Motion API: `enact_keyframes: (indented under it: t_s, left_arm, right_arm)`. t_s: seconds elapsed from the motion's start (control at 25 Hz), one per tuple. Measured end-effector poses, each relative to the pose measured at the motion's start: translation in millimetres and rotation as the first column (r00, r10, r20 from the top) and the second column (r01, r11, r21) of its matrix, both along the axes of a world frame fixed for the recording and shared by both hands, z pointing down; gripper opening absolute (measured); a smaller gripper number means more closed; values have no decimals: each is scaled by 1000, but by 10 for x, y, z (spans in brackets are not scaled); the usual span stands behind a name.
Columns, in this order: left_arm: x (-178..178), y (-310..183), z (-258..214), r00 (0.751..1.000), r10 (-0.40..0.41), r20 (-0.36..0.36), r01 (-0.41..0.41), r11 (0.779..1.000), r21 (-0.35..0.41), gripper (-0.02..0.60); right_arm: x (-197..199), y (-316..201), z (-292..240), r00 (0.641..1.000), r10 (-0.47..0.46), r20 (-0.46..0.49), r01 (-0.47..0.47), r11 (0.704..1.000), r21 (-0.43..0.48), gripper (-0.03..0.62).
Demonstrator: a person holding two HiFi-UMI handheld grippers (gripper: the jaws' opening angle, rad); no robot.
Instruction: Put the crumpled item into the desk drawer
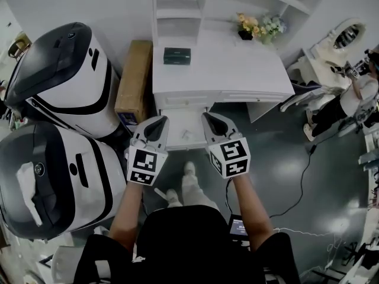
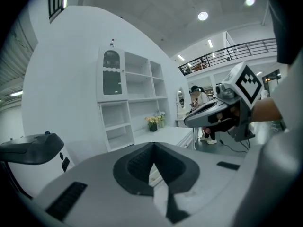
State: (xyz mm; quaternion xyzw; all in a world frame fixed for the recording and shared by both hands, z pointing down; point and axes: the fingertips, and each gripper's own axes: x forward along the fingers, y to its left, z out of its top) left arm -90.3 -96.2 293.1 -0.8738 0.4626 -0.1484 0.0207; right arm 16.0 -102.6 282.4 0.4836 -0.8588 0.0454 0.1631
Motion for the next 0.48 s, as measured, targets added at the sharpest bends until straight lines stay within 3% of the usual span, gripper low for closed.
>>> enact_keyframes:
  t_s: [0.16, 0.48]
  left_arm:
    - [15, 146, -209, 1000, 5, -5, -4, 999, 46, 6]
    - [-67, 464, -493, 1000, 3, -19, -1, 996, 94, 6]
  right_arm:
    - [35, 177, -131, 1000, 14, 25, -15, 1000, 25, -5]
    - [-59, 513, -434, 1000, 25, -11, -23, 992, 121, -5]
